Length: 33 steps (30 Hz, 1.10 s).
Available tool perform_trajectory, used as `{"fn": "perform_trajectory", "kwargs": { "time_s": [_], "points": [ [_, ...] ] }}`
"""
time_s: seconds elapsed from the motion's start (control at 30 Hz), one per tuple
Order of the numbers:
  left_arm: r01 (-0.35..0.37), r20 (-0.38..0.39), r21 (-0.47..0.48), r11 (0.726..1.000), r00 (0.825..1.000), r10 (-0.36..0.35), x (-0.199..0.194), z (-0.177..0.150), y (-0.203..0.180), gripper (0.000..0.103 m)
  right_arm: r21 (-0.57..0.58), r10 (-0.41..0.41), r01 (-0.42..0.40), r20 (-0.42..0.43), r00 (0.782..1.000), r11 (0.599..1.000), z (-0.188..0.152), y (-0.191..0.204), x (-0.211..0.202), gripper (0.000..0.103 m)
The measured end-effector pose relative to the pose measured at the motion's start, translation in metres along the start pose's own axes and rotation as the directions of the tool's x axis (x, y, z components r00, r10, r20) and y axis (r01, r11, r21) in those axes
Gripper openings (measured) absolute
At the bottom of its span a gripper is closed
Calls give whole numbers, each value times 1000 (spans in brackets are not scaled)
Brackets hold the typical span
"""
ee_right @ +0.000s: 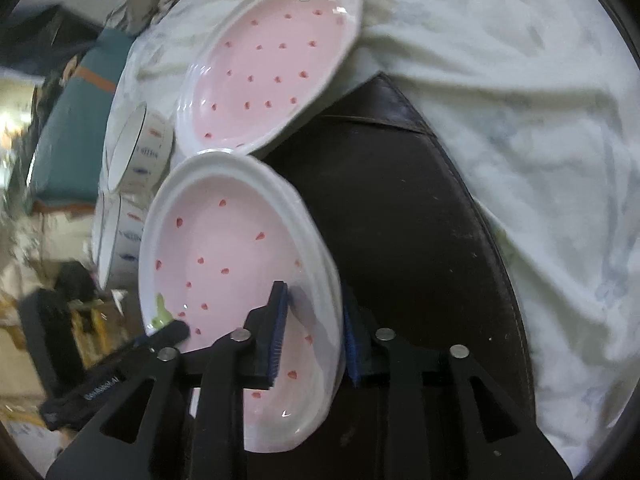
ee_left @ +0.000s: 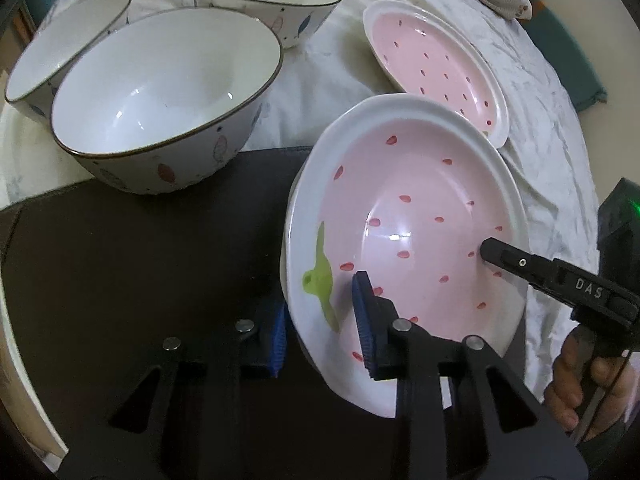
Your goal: Organize plates and bowls
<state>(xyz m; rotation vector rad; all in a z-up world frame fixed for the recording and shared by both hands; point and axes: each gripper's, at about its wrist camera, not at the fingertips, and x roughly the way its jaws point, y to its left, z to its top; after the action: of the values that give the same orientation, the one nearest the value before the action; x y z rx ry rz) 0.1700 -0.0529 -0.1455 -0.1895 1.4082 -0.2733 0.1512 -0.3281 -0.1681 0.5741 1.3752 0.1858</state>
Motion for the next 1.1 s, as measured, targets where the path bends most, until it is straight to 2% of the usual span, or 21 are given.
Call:
{"fn": "perform_trajectory", "kwargs": {
  "time_s": [0.07,0.17,0.43,0.57,0.67,0.93,1.1],
  "points": [
    [-40,0,12,999,999,40,-6,-2,-1,23,-10,-17,17,15,1000,1000,-4,4,-2,30],
    [-60,-1,5,998,998,60,-14,-9,4,19,25,-11,11,4,1000,1000,-12,2,-1,29],
    [-119,-34,35,992,992,120,-35,-52,27,18,-53,-40,37,-56,998,998,-54,24,6,30],
    [-95,-10,-12,995,995,95,-48,-68,47,15,-84,-40,33,-88,995,996,-73,35,8,30],
    [-101,-2,-21,995,995,101,-57,-81,55,14,-103,-37,27,-98,995,994,-90,43,10,30],
    [-74,21,-27,997,997,75,-65,-104,58,14,-146,-37,20,-110,993,989,-113,52,10,30],
    [-70,24,-10,997,997,70,-65,-104,55,14,-149,-54,38,-105,993,988,-120,55,8,29]
  ]
}}
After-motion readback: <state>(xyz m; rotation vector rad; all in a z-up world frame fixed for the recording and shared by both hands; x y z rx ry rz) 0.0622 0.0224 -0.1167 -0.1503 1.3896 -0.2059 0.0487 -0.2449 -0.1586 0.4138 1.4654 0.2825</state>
